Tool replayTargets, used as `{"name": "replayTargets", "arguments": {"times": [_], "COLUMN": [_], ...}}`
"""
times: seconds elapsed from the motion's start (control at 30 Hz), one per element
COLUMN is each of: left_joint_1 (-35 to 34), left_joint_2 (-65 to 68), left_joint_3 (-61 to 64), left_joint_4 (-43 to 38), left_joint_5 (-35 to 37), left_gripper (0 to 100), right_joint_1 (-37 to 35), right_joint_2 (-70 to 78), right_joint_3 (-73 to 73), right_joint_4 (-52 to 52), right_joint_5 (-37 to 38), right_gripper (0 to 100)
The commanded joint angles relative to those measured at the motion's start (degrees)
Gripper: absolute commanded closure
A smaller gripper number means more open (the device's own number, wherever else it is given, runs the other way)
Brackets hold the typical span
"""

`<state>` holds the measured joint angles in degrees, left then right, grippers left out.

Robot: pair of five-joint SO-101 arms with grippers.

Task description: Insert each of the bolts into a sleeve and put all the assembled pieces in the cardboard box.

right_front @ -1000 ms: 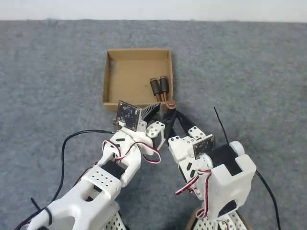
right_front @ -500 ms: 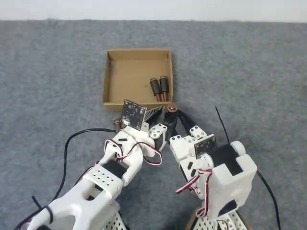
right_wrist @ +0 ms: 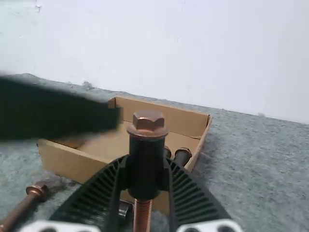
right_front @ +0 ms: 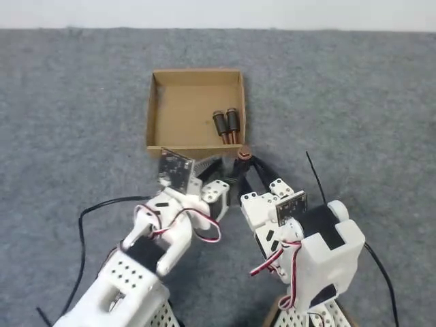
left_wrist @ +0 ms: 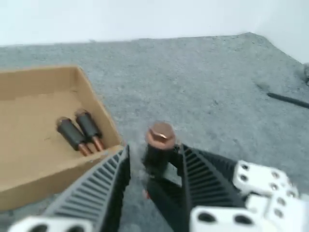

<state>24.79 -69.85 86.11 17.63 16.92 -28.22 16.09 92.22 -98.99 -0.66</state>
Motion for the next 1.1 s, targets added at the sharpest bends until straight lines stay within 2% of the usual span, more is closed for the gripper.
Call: {"name": "replayTargets", "arguments": {"times": [0.0, 0.17, 0.53, 0.7, 0.93, 1.07], "left_joint_1": [-4.6, -13.8, -30.5, -33.3, -34.3, -34.3], "left_joint_2": [-7.7, -14.6, -27.3, -32.0, -34.5, -34.5], "left_joint_3": [-5.6, -5.6, -5.6, -5.7, -5.1, -1.7], "left_joint_4": [2.3, 4.7, 20.0, 28.1, 38.9, 39.9], "left_joint_5": [-0.4, -0.4, -0.4, -0.4, -5.4, -5.3], "left_gripper": [85, 85, 85, 85, 85, 85], "right_joint_1": [1.4, 2.0, 2.0, 2.0, 2.0, 2.0], "right_joint_2": [-0.9, -0.9, -0.9, -0.9, -0.7, -0.7], "right_joint_3": [0.9, 0.9, 0.9, 1.1, 1.1, 1.1], "right_joint_4": [-1.7, -1.7, -1.7, -1.7, -1.7, -1.7], "right_joint_5": [0.7, 0.7, 0.7, 0.7, 0.7, 0.7], "right_gripper": [99.2, 99.2, 99.2, 99.2, 99.2, 99.2]}}
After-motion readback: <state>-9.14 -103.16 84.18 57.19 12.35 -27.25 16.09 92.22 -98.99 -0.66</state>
